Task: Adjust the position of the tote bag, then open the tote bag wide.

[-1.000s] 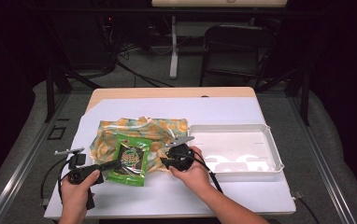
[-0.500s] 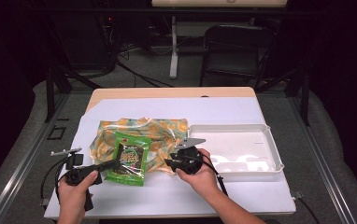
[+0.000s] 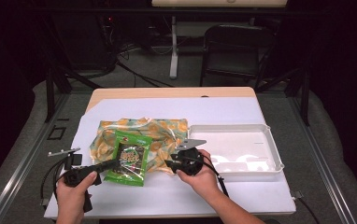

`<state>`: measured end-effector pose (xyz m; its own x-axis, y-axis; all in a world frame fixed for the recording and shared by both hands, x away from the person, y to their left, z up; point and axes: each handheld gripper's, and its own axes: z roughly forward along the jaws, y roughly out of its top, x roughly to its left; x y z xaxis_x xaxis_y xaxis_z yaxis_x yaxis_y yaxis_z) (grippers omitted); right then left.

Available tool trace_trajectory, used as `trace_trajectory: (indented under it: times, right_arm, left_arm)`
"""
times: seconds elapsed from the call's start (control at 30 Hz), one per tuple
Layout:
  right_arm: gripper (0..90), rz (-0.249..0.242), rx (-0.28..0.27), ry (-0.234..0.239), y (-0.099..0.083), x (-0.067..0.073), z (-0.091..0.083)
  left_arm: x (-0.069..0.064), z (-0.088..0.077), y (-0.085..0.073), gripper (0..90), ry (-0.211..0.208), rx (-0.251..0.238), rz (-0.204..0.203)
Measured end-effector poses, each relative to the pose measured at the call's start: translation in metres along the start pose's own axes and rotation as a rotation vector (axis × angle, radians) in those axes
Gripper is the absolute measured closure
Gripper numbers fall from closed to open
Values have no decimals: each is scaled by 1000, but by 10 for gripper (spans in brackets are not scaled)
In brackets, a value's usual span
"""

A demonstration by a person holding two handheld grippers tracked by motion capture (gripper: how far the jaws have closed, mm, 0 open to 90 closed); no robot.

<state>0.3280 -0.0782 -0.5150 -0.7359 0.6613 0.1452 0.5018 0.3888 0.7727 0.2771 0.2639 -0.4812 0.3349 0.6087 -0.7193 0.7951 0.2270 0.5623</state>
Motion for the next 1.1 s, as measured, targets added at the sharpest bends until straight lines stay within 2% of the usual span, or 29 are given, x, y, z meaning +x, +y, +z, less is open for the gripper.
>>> trace_trajectory:
  times: [0.33,0.57,0.9,1.1]
  right_arm:
    - [651,4,-13,2,1,0,-1]
    - [651,13,-19,-2,1,-4,-4]
    - [656,39,-41,23,3,-16,-12]
    - [654,44,-67,4,6,-24,-20]
  left_arm:
    - [-6,0,1,727,-3,-10,23]
    - [-11,6,5,727,1,-12,33]
    - [-24,23,21,727,2,5,61]
    - [-33,35,34,727,2,-2,72]
